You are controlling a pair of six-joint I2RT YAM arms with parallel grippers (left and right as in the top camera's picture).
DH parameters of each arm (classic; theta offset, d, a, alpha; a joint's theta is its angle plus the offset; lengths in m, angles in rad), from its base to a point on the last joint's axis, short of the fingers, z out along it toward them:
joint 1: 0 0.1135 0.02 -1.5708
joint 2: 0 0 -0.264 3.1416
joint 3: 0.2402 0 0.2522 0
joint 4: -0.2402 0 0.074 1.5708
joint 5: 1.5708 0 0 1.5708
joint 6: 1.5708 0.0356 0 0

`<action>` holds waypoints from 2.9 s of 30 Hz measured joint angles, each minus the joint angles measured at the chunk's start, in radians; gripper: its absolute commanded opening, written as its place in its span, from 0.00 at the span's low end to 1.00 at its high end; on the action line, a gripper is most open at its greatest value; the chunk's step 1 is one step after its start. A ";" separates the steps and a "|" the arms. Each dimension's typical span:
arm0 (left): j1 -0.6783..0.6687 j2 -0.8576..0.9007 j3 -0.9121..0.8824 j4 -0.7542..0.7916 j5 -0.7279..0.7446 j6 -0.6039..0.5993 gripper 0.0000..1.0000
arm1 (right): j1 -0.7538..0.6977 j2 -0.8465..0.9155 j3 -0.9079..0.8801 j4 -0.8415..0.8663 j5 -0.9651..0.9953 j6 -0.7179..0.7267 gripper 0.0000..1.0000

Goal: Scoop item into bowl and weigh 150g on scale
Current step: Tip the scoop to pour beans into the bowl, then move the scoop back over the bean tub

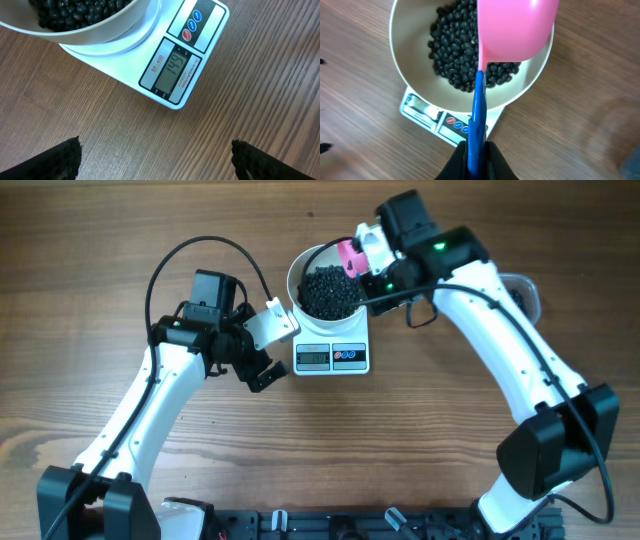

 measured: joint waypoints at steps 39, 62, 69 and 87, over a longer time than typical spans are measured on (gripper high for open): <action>0.000 0.000 0.000 0.000 0.000 0.000 1.00 | -0.138 0.000 0.000 0.003 -0.300 0.008 0.04; 0.000 0.000 0.000 0.000 0.000 0.000 1.00 | -0.630 -0.165 0.012 -0.278 -0.212 -0.081 0.04; 0.000 0.000 0.000 0.000 0.000 0.000 1.00 | -0.592 -0.165 0.002 -0.287 0.067 -0.078 0.04; 0.000 0.000 0.000 0.000 0.000 0.000 1.00 | -0.401 -0.165 -0.018 -0.329 0.577 0.045 0.04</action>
